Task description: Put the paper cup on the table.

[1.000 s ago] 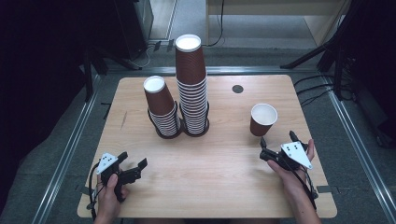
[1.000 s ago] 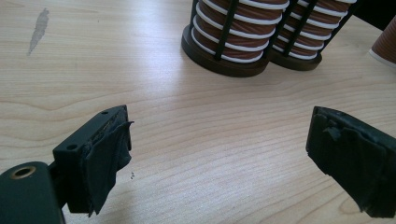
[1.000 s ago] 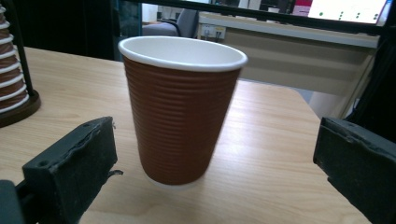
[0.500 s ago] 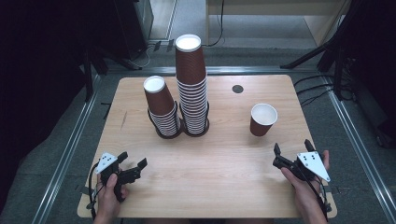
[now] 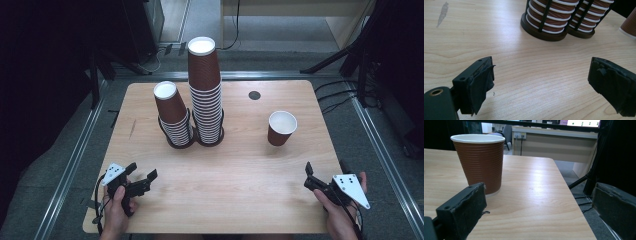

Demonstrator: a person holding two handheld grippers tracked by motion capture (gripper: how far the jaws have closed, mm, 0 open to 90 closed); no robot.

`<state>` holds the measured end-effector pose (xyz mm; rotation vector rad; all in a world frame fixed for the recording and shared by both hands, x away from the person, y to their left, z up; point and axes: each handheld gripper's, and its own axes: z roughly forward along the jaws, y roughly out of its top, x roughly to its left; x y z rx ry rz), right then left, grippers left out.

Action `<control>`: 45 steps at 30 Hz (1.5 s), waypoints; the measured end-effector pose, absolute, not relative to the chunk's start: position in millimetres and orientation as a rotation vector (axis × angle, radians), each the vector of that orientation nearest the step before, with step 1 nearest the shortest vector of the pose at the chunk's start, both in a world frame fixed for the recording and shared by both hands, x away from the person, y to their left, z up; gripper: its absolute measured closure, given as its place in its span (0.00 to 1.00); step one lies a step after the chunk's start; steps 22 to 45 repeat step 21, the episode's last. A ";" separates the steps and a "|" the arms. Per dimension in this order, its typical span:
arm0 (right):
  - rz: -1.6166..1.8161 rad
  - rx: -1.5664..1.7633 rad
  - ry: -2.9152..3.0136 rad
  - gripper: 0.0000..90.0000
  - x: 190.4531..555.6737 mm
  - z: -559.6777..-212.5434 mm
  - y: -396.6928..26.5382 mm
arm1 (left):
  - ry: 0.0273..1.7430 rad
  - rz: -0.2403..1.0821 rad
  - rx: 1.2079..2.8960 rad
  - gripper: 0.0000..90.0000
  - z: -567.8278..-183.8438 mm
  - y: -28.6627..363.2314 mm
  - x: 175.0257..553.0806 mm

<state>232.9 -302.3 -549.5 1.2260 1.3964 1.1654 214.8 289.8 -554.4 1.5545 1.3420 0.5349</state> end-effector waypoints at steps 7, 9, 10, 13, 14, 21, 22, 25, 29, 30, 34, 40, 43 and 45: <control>1.165 1.218 1.405 0.00 220.9 -550.3 -309.6 | 1.344 0.538 1.559 0.08 -554.5 289.2 214.8; 1.165 1.224 1.411 0.00 218.7 -550.3 -310.8 | 1.345 0.536 1.556 0.08 -554.6 289.5 214.8; 1.166 1.226 1.411 0.00 217.7 -550.4 -311.6 | 1.347 0.536 1.552 0.08 -554.6 289.8 214.8; 1.169 1.243 1.406 0.00 214.1 -550.2 -314.1 | 1.350 0.532 1.543 0.08 -554.7 290.1 214.9; 1.169 1.243 1.406 0.00 214.1 -550.2 -314.1 | 1.350 0.532 1.543 0.08 -554.7 290.1 214.9; 1.274 1.313 1.351 0.00 209.4 -540.5 -314.9 | 1.338 0.543 1.542 0.08 -554.6 290.1 215.5; 1.274 1.313 1.351 0.00 209.4 -540.5 -314.9 | 1.338 0.543 1.542 0.08 -554.6 290.1 215.5; 1.274 1.313 1.351 0.00 209.4 -540.5 -314.9 | 1.338 0.543 1.542 0.08 -554.6 290.1 215.5; 1.274 1.313 1.351 0.00 209.4 -540.5 -314.9 | 1.338 0.543 1.542 0.08 -554.6 290.1 215.5; 1.274 1.313 1.351 0.00 209.4 -540.5 -314.9 | 1.338 0.543 1.542 0.08 -554.6 290.1 215.5; 1.274 1.313 1.351 0.00 209.4 -540.5 -314.9 | 1.338 0.543 1.542 0.08 -554.6 290.1 215.5; 1.274 1.313 1.351 0.00 209.4 -540.5 -314.9 | 1.338 0.543 1.542 0.08 -554.6 290.1 215.5; 1.274 1.313 1.351 0.00 209.4 -540.5 -314.9 | 1.338 0.543 1.542 0.08 -554.6 290.1 215.5; 1.274 1.313 1.351 0.00 209.4 -540.5 -314.9 | 1.338 0.543 1.542 0.08 -554.6 290.1 215.5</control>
